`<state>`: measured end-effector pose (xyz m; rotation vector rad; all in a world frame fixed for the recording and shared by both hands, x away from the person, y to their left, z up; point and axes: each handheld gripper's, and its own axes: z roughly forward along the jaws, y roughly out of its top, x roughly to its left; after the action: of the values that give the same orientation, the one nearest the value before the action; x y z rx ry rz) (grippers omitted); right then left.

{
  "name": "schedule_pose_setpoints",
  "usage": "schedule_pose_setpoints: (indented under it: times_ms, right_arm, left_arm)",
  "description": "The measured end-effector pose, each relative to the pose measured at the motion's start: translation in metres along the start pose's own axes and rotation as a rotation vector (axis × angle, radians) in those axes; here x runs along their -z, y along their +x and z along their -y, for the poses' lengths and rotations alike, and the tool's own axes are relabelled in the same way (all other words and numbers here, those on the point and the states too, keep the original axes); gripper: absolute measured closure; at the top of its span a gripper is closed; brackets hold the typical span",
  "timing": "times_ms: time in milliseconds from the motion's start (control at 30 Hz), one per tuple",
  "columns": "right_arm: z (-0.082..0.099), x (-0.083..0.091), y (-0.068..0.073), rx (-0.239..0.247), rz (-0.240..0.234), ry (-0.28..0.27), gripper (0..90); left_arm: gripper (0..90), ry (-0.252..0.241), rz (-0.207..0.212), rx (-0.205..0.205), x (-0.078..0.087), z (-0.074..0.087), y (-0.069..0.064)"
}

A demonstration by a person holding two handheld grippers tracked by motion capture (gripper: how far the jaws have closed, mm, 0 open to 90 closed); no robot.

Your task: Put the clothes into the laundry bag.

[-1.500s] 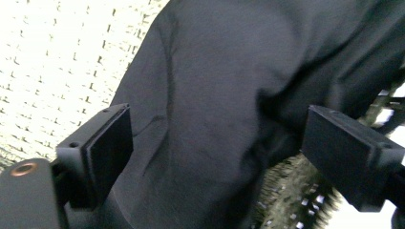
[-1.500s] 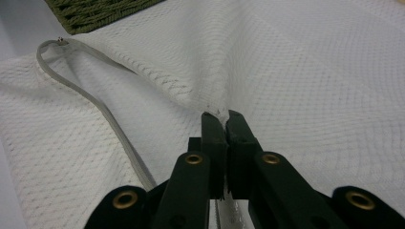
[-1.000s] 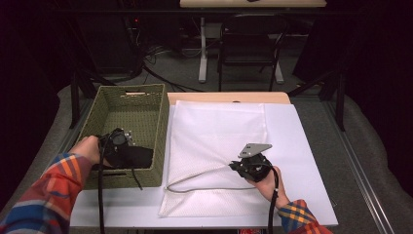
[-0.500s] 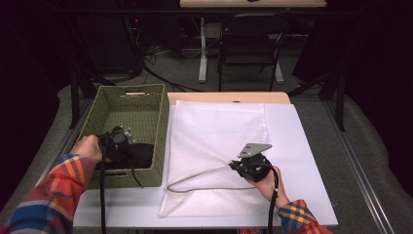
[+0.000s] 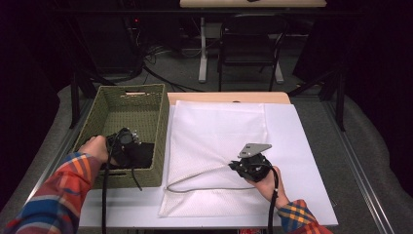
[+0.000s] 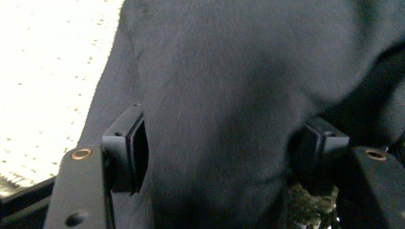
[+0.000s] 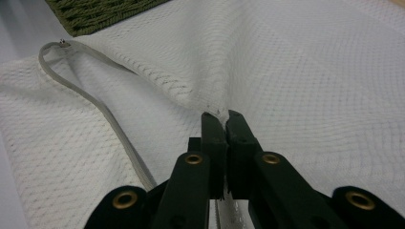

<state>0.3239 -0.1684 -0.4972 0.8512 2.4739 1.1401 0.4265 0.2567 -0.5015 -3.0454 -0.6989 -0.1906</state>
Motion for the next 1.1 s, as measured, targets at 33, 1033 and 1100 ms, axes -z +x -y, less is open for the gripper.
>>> schedule_pose_setpoints:
  times_ms: [33,1033,1100]
  right_arm:
    - [0.000,0.000,0.000,-0.001,0.000,-0.001,88.1]
    - [-0.001,0.004,-0.001,-0.017,0.018,-0.017,88.2]
    - [0.000,0.004,0.000,-0.017,0.021,-0.018,88.2]
  left_arm:
    - [33.3,-0.001,0.002,0.000,-0.001,0.000,0.000]
    - [61.0,-0.140,-0.021,0.005,0.039,0.027,-0.010]
    - [61.0,-0.138,-0.036,0.005,0.043,0.028,-0.011]
